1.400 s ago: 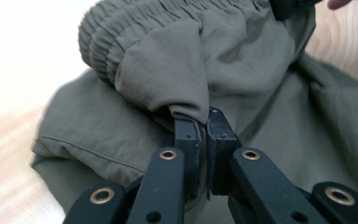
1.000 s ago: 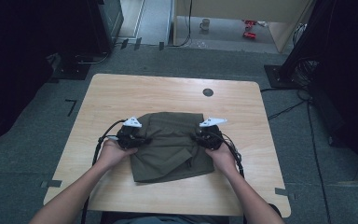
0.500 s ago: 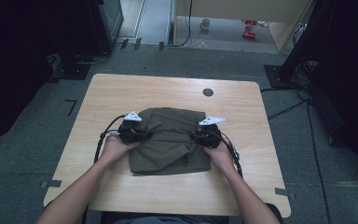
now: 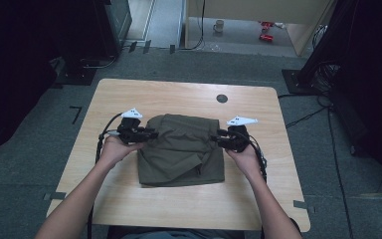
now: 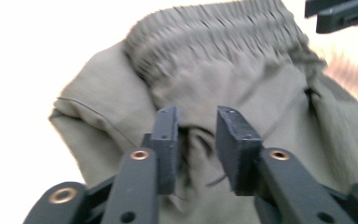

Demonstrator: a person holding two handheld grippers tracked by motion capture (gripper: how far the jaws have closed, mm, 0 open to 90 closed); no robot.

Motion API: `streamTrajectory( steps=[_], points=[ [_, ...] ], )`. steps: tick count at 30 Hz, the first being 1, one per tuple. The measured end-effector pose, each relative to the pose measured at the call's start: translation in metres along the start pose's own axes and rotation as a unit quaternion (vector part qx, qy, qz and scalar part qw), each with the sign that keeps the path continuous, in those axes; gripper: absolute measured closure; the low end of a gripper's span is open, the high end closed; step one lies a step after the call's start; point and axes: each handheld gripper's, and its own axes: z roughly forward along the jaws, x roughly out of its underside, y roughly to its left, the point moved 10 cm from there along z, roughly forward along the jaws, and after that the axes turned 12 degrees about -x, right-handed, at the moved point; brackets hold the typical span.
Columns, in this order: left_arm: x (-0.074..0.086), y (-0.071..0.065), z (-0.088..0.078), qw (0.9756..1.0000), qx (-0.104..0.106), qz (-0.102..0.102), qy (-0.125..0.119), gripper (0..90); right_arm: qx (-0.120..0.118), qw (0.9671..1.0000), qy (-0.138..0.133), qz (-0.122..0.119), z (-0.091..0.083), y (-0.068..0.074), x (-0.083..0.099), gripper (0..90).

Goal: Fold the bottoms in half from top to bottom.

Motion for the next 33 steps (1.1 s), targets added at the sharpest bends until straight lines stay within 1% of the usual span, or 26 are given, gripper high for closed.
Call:
streamTrajectory(
  steps=[1,4,5,8,11,12,13,14,15,17,18,22,24,25,28,30,31,32,33],
  points=[
    [-0.003,0.003,0.001,1.0000,0.000,-0.008,0.000,72.4,0.005,1.0000,0.002,0.005,-0.001,-0.004,-0.001,64.2],
    [-0.010,0.011,0.011,0.9999,-0.008,-0.006,0.011,80.3,0.027,0.9995,0.010,0.010,0.002,-0.019,-0.006,72.9],
    [-0.011,0.012,0.014,0.9999,-0.009,-0.008,0.012,82.1,0.032,0.9993,0.012,0.016,0.003,-0.023,-0.008,75.7],
    [-0.014,0.019,0.028,0.9995,-0.015,-0.015,0.023,84.0,0.045,0.9986,0.016,0.022,0.012,-0.034,-0.011,80.9],
    [-0.017,0.024,0.041,0.9992,-0.021,-0.015,0.031,87.3,0.048,0.9982,0.020,0.030,0.023,-0.041,-0.015,85.7],
    [-0.018,0.025,0.044,0.9993,-0.024,-0.015,0.026,88.5,0.045,0.9983,0.019,0.032,0.027,-0.042,-0.016,86.9],
    [-0.019,0.027,0.048,0.9992,-0.028,-0.020,0.021,89.5,0.044,0.9983,0.021,0.034,0.030,-0.042,-0.017,87.8],
    [-0.018,0.027,0.051,0.9991,-0.025,-0.023,0.026,90.0,0.046,0.9980,0.026,0.035,0.036,-0.044,-0.016,89.8],
    [-0.017,0.028,0.053,0.9990,-0.023,-0.026,0.028,90.0,0.044,0.9980,0.027,0.037,0.039,-0.045,-0.016,89.8],
    [-0.013,0.028,0.056,0.9988,-0.027,-0.022,0.034,90.0,0.030,0.9978,0.028,0.053,0.045,-0.046,-0.012,90.0],
    [-0.012,0.028,0.057,0.9987,-0.027,-0.023,0.036,90.0,0.027,0.9978,0.027,0.054,0.047,-0.047,-0.011,90.0],
    [-0.006,0.026,0.063,0.9984,-0.030,-0.015,0.047,90.0,0.022,0.9977,0.038,0.052,0.054,-0.046,-0.007,90.0],
    [-0.002,0.025,0.067,0.9979,-0.032,-0.009,0.057,90.0,0.031,0.9975,0.048,0.042,0.058,-0.046,-0.004,90.0],
    [-0.001,0.024,0.069,0.9978,-0.031,-0.008,0.057,90.0,0.036,0.9971,0.054,0.040,0.060,-0.046,-0.002,90.0],
    [0.000,0.021,0.073,0.9977,-0.033,-0.004,0.059,90.0,0.034,0.9973,0.046,0.045,0.062,-0.047,-0.002,90.0],
    [0.000,0.019,0.075,0.9978,-0.034,0.001,0.056,90.0,0.031,0.9972,0.041,0.054,0.063,-0.046,-0.002,90.0],
    [0.000,0.018,0.076,0.9979,-0.034,0.002,0.055,90.0,0.023,0.9972,0.035,0.063,0.064,-0.045,-0.002,90.0],
    [0.000,0.017,0.076,0.9980,-0.035,0.005,0.051,90.0,0.007,0.9970,0.031,0.071,0.066,-0.043,-0.001,90.0],
    [0.000,0.016,0.076,0.9980,-0.037,0.010,0.051,90.0,-0.002,0.9970,0.024,0.074,0.067,-0.041,-0.001,90.0]
  ],
)
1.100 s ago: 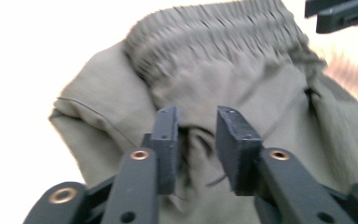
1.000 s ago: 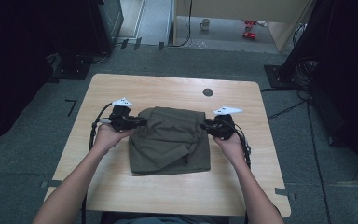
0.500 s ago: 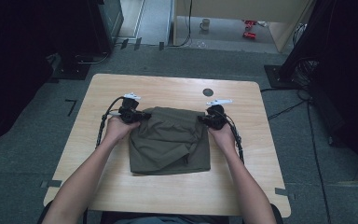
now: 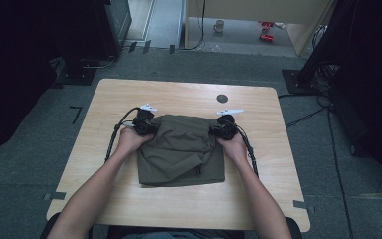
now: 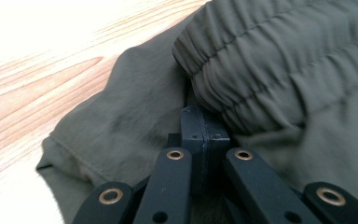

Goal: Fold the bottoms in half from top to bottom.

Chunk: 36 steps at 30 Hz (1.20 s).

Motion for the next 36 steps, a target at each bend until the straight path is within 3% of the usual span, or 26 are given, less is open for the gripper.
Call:
streamTrajectory(
  steps=[3,7,11,13,18,25,30,36],
  points=[
    [0.001,-0.002,0.000,0.9999,-0.010,0.009,-0.008,90.0,0.002,1.0000,0.000,-0.008,0.002,0.002,0.000,90.0],
    [0.001,-0.002,0.000,0.9998,-0.006,0.003,-0.017,90.0,-0.007,0.9998,-0.009,-0.018,0.009,0.010,-0.001,90.0],
    [0.001,-0.003,-0.002,0.9997,0.014,-0.012,-0.017,89.1,-0.008,0.9999,-0.004,-0.011,0.009,0.012,-0.001,88.0],
    [0.000,-0.005,-0.005,0.9993,0.026,-0.017,-0.019,81.2,-0.013,0.9999,-0.006,-0.007,0.008,0.012,-0.002,83.7],
    [-0.006,-0.003,-0.016,0.9993,0.017,-0.003,-0.034,72.5,-0.018,0.9993,-0.022,-0.025,-0.001,0.014,-0.009,76.7],
    [-0.009,-0.006,-0.033,0.9987,0.022,0.007,-0.045,64.7,-0.029,0.9981,-0.038,-0.040,-0.016,0.024,-0.015,73.1],
    [-0.004,-0.012,-0.042,0.9988,0.027,0.021,-0.034,62.7,-0.033,0.9976,-0.037,-0.049,-0.027,0.032,-0.013,72.2],
    [0.001,-0.018,-0.056,0.9982,0.029,0.032,-0.042,60.6,-0.036,0.9968,-0.030,-0.064,-0.037,0.043,-0.005,71.2]
  ],
)
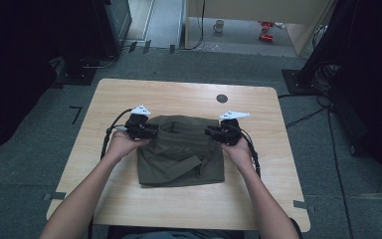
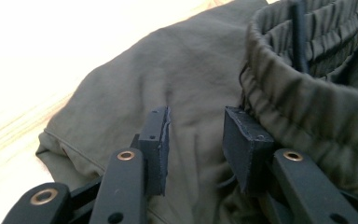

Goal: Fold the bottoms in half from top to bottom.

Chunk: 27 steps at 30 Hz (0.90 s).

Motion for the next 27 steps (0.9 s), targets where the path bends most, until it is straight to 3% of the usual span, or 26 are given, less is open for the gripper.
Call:
streamTrajectory(
  steps=[8,17,21,24,27],
  points=[
    [0.010,-0.013,-0.016,0.9999,0.009,0.004,-0.003,57.9,-0.010,0.9999,0.005,-0.009,-0.009,0.018,0.008,69.7],
    [0.019,-0.030,-0.037,0.9998,0.017,0.010,-0.009,53.8,-0.015,0.9989,0.007,-0.043,-0.020,0.044,0.021,62.3],
    [0.020,-0.037,-0.044,0.9996,0.017,0.017,-0.013,52.7,-0.011,0.9991,-0.009,-0.041,-0.029,0.050,0.016,59.8],
    [0.020,-0.043,-0.047,0.9995,0.023,0.016,-0.014,52.8,-0.007,0.9989,-0.027,-0.037,-0.033,0.052,0.010,63.6],
    [0.025,-0.051,-0.047,0.9993,0.030,0.019,-0.007,53.1,-0.006,0.9993,-0.011,-0.034,-0.027,0.057,0.014,65.1]
  ],
)
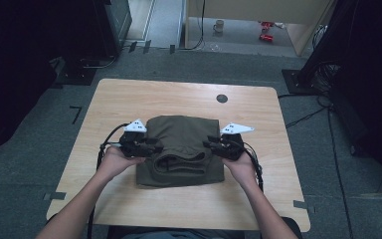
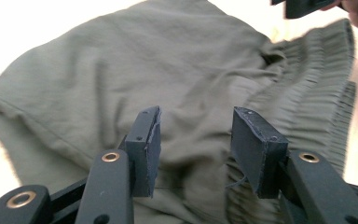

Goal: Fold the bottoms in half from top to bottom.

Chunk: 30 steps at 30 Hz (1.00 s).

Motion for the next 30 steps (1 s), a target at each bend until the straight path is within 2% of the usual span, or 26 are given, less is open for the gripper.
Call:
streamTrajectory(
  steps=[4,7,10,15,18,22,26,28,30],
  points=[
    [0.011,-0.010,0.002,0.9998,0.003,0.015,0.014,52.6,-0.009,0.9998,0.017,-0.002,0.009,0.009,0.010,61.6],
    [0.018,-0.015,0.001,0.9996,0.006,0.019,0.018,51.4,-0.010,0.9990,0.038,-0.018,0.013,0.019,0.022,54.8],
    [0.025,-0.021,-0.001,0.9994,0.003,0.028,0.022,50.3,-0.013,0.9987,0.043,-0.025,0.013,0.027,0.028,50.3],
    [0.039,-0.029,-0.001,0.9985,0.002,0.044,0.033,47.8,-0.013,0.9963,0.073,-0.042,0.012,0.042,0.044,43.8],
    [0.044,-0.032,0.000,0.9984,0.003,0.041,0.037,47.2,-0.006,0.9947,0.089,-0.051,0.011,0.045,0.054,42.9],
    [0.050,-0.033,0.001,0.9983,-0.005,0.045,0.036,47.1,-0.010,0.9950,0.090,-0.041,0.010,0.046,0.065,42.3],
    [0.053,-0.033,0.005,0.9982,-0.013,0.044,0.037,47.1,-0.003,0.9946,0.103,-0.002,0.015,0.043,0.072,41.8],
    [0.053,-0.031,0.007,0.9985,-0.010,0.035,0.041,46.5,-0.007,0.9947,0.103,0.001,0.016,0.041,0.073,41.0],
    [0.054,-0.028,0.010,0.9987,-0.010,0.022,0.044,43.3,-0.005,0.9946,0.104,-0.008,0.017,0.040,0.073,39.7]
  ],
)
